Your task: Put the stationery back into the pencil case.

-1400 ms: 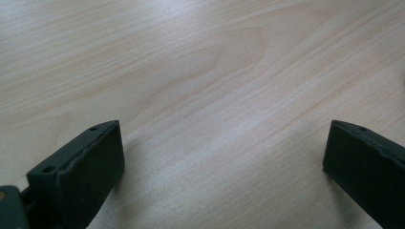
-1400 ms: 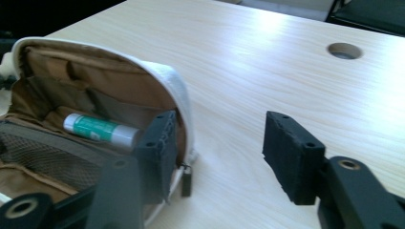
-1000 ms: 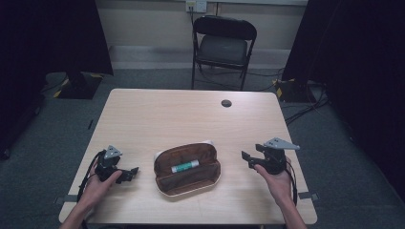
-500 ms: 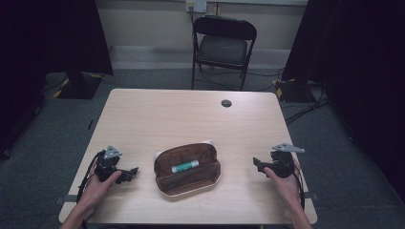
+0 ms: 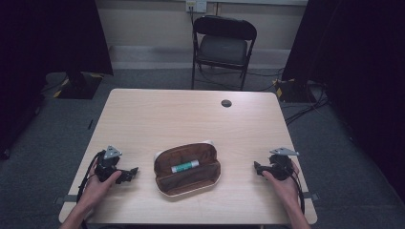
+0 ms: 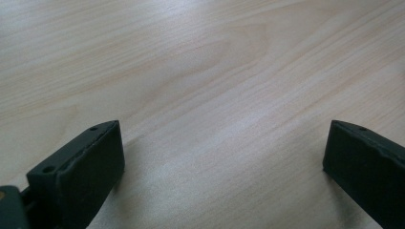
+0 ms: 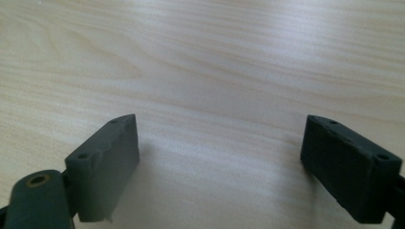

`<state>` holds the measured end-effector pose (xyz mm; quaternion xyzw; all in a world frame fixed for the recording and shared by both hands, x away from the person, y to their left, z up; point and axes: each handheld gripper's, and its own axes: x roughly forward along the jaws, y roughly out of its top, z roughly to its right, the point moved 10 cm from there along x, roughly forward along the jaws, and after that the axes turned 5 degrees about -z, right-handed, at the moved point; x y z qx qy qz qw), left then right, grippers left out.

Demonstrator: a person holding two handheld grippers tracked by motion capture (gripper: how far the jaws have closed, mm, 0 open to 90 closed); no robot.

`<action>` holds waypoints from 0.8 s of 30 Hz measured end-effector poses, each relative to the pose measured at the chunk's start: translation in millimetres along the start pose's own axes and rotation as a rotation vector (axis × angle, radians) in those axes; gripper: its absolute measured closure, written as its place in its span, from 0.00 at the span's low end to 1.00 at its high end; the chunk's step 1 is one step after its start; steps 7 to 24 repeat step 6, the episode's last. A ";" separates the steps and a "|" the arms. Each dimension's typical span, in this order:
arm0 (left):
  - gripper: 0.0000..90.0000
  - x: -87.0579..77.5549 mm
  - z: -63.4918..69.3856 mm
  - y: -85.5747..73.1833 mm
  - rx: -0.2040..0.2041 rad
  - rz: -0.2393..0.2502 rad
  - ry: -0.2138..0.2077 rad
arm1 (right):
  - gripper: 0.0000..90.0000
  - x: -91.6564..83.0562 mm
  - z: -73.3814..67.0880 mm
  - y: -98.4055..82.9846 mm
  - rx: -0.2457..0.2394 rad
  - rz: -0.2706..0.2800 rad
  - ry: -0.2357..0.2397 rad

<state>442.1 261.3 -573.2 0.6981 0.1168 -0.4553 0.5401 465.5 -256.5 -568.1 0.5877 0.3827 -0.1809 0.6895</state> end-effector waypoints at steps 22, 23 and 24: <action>0.00 0.0 0.0 0.0 0.000 0.000 0.000 | 0.13 -0.1 0.0 -0.1 0.002 -0.001 -0.002; 0.00 0.0 0.0 0.0 0.000 0.000 0.000 | 0.13 -0.1 0.0 -0.1 0.002 -0.001 -0.002; 0.00 0.0 0.0 0.0 0.000 0.000 0.000 | 0.13 -0.1 0.0 -0.1 0.002 -0.001 -0.002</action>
